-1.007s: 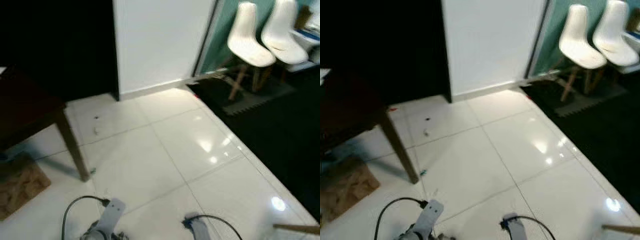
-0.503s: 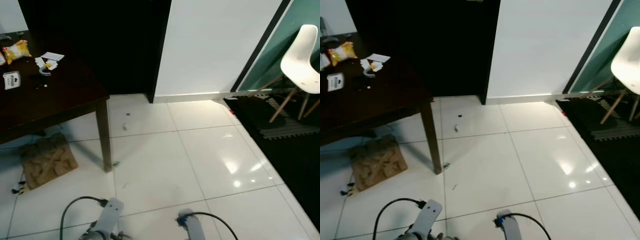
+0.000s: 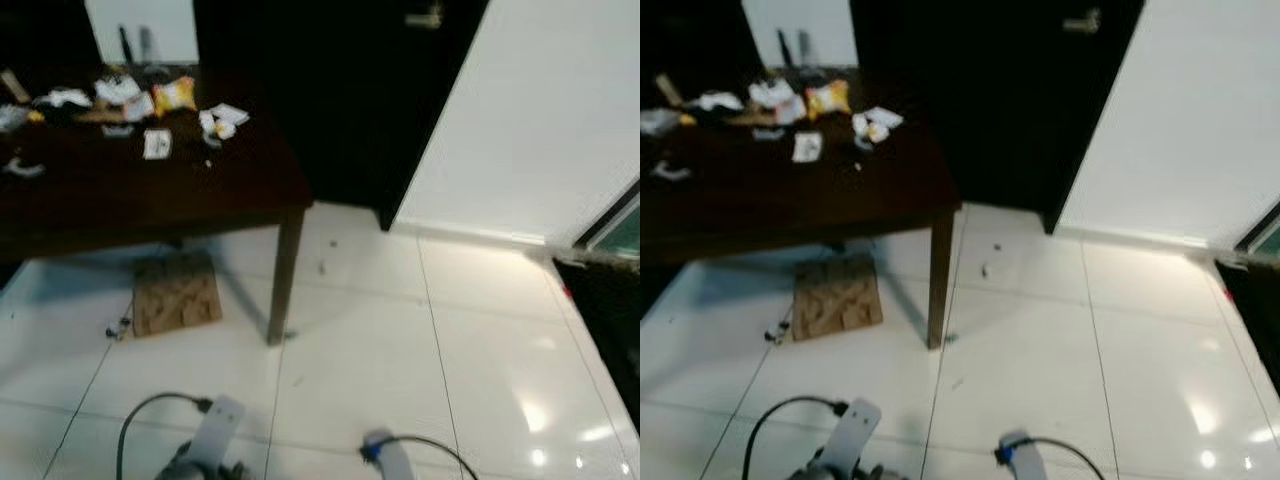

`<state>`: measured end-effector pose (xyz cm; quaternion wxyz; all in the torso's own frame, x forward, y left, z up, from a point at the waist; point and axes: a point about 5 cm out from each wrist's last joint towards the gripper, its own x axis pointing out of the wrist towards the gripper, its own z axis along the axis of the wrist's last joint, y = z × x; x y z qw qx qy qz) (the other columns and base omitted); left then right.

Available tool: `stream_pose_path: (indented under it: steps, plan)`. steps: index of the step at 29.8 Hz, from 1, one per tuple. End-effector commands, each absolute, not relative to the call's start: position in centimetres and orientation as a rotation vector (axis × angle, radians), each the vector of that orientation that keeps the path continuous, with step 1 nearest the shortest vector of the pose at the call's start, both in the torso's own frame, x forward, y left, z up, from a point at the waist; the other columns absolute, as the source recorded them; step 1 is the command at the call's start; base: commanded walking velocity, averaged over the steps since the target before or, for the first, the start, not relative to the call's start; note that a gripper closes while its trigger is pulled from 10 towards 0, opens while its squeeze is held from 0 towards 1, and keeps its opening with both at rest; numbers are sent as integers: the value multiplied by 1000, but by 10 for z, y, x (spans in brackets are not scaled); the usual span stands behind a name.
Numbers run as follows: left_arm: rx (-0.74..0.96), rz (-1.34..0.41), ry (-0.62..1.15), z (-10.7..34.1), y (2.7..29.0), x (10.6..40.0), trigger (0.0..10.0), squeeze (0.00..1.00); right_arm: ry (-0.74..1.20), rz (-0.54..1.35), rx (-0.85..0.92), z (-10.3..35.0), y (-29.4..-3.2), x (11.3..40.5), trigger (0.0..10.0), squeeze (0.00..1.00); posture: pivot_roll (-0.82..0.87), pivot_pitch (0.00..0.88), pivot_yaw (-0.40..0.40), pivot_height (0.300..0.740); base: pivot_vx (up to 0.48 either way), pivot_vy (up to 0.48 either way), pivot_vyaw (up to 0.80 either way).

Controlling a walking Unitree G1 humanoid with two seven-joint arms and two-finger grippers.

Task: Picking trash to rubbish bin

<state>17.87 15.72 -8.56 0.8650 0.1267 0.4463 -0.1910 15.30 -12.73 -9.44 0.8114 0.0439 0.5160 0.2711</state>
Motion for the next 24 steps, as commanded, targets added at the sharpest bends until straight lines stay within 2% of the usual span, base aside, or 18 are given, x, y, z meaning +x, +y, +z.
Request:
stream_pose_path:
  steps: [1, 10, 24]
  plan:
    - [266, -417, 1031, -96, 158, 157, 10000, 0, 1133, 572, 106, -98, -132, 143, 10000, 0, 283, 116, -114, 740, 0, 0, 688]
    - [261, -422, 1030, -96, 157, 156, 10000, 0, 1114, 614, 130, -97, -128, 141, 10000, 0, 283, 121, -115, 740, 0, 0, 686]
    - [257, -419, 1038, -97, 157, 155, 10000, 0, 1064, 647, 144, -80, -104, 180, 10000, 0, 280, 118, -116, 740, 0, 0, 688]
